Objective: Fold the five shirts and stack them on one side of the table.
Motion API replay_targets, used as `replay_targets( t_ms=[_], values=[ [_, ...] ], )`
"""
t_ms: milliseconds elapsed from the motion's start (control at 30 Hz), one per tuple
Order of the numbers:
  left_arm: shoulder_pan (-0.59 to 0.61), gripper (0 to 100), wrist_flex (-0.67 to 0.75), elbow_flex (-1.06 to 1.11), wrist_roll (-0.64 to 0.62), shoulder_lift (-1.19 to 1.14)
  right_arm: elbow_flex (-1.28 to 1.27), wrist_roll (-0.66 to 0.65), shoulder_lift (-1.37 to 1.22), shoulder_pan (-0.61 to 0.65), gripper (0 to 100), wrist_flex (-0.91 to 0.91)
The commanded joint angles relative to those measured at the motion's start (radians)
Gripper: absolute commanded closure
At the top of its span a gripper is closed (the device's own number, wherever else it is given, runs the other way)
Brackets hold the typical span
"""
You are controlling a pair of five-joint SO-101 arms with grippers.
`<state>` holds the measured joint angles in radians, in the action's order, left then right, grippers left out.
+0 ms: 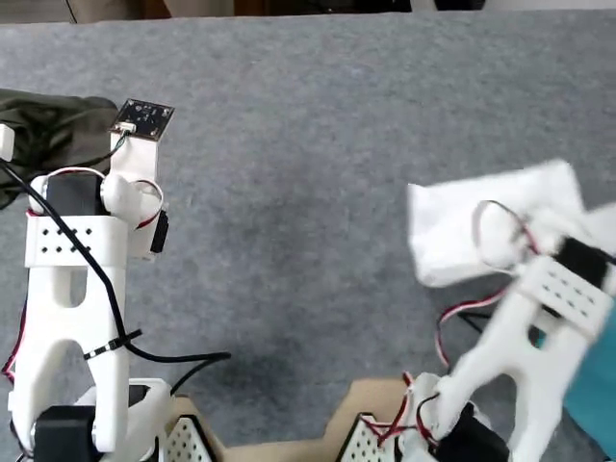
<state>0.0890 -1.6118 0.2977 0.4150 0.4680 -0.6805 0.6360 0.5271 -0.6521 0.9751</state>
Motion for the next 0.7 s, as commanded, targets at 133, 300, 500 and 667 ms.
replay_targets(
  t_ms=[133, 300, 500, 667],
  values=[
    [0.002, 98, -0.057, -0.084, 0.005, 0.030, 0.159, -0.152, 0.047, -0.371, 99.3, 0.035],
    [-0.003, 98, -0.072, -0.123, 0.005, 0.030, 0.249, -0.203, 0.042, -0.507, 99.3, 0.153],
    [-0.005, 98, -0.081, -0.132, 0.003, 0.030, 0.295, -0.207, 0.042, -0.659, 99.3, 0.160],
    [-0.005, 98, -0.081, -0.132, 0.003, 0.030, 0.294, -0.207, 0.041, -0.760, 99.3, 0.160]
  ],
)
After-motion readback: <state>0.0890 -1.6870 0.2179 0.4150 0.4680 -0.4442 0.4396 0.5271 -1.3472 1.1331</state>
